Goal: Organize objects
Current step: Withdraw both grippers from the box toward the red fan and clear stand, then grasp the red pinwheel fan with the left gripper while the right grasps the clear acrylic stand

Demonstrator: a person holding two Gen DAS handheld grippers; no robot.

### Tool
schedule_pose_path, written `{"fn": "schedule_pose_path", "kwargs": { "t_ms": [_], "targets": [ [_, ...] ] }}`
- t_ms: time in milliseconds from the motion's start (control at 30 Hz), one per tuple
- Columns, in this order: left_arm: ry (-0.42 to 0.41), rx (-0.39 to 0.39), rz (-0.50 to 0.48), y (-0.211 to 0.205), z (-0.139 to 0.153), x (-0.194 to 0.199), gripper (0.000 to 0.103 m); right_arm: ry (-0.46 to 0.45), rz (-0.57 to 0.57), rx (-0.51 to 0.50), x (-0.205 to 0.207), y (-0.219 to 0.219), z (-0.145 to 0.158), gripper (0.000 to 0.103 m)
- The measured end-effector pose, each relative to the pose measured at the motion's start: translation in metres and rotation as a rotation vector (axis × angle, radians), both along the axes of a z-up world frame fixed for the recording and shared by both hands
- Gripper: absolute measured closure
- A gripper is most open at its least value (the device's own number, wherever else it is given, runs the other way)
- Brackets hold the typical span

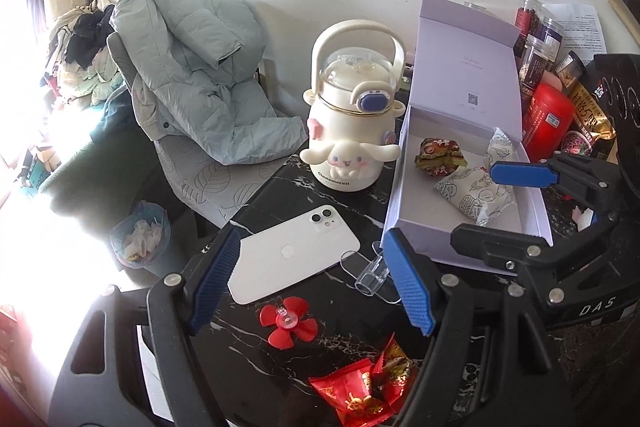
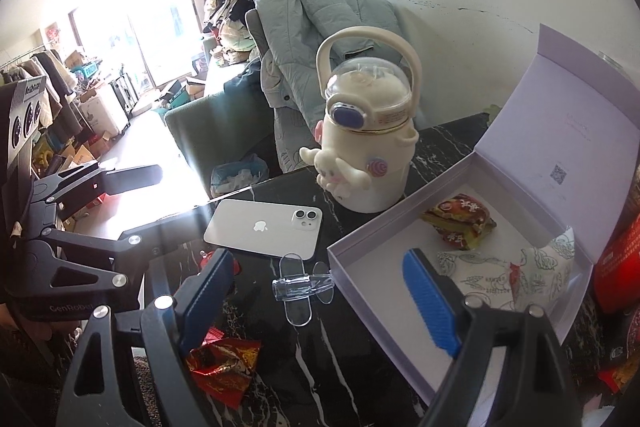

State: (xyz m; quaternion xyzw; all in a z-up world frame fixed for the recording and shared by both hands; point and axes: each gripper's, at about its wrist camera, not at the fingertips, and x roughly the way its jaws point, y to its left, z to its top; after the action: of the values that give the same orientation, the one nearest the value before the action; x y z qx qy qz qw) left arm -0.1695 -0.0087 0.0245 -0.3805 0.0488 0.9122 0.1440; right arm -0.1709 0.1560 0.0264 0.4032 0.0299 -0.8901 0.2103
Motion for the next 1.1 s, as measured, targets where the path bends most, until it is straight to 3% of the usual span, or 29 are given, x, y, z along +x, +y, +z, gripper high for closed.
{"fn": "schedule_pose_path", "kwargs": {
  "t_ms": [700,1100],
  "targets": [
    [-0.064,-0.04,0.012,-0.03,-0.047,0.019,0.03,-0.08,0.097,0.061,0.016,-0.038,-0.05,0.016],
    [-0.151,-0.029,0.0,-0.041,-0.083,0.012,0.03,-0.115,0.102,0.048,0.009,-0.053,-0.083,0.016]
  ]
}}
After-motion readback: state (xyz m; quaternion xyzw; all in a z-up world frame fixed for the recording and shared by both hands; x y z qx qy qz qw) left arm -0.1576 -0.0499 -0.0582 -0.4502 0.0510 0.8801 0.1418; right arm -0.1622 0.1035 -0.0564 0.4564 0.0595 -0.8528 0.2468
